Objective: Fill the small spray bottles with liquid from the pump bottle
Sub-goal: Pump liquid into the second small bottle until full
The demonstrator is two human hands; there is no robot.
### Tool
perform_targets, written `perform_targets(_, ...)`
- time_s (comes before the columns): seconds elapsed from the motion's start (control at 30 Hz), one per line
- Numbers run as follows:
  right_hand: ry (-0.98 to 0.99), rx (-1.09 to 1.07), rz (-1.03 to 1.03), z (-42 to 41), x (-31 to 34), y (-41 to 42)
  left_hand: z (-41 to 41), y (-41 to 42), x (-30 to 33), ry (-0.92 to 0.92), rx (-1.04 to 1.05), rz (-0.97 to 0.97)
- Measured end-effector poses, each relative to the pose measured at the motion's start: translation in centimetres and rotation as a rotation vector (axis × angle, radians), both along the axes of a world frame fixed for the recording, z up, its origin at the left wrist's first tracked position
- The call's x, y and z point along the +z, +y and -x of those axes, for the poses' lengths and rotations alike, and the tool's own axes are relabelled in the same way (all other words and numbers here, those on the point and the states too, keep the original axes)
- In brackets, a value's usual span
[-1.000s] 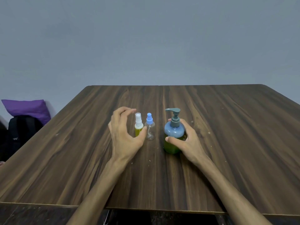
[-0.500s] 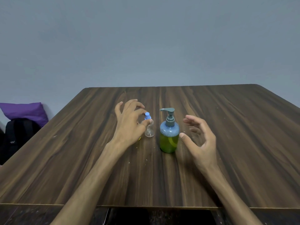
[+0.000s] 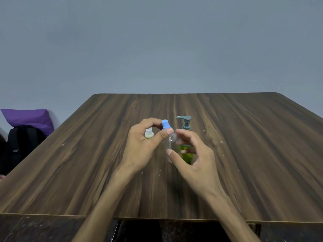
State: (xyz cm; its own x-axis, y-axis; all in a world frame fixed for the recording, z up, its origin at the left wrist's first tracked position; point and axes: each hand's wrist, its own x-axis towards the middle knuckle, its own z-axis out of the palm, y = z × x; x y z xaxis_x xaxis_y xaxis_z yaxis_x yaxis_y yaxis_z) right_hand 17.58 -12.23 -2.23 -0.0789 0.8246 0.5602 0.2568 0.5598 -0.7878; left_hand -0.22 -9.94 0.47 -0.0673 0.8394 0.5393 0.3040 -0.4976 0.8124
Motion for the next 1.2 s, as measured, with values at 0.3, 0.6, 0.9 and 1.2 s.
perform_targets(0.3,0.228,0.486,0.322,-0.3,-1.0,1.1,-0.8,-0.8,-1.8,-0.232,-0.353,0.241)
perform_targets(0.6,0.263,0.332,0.223,0.6,-2.4,0.5,-4.1,-1.4,-2.8,-0.448,-0.028,0.166)
perform_targets(0.9,0.192,0.220,0.174,0.8,-3.1,0.0,-5.8,-1.7,-2.3,-0.476,-0.083,0.342)
perform_targets(1.2,0.203,0.182,0.129,0.0,-3.0,-0.5,-5.0,-2.6,-2.7,-0.523,0.040,0.206)
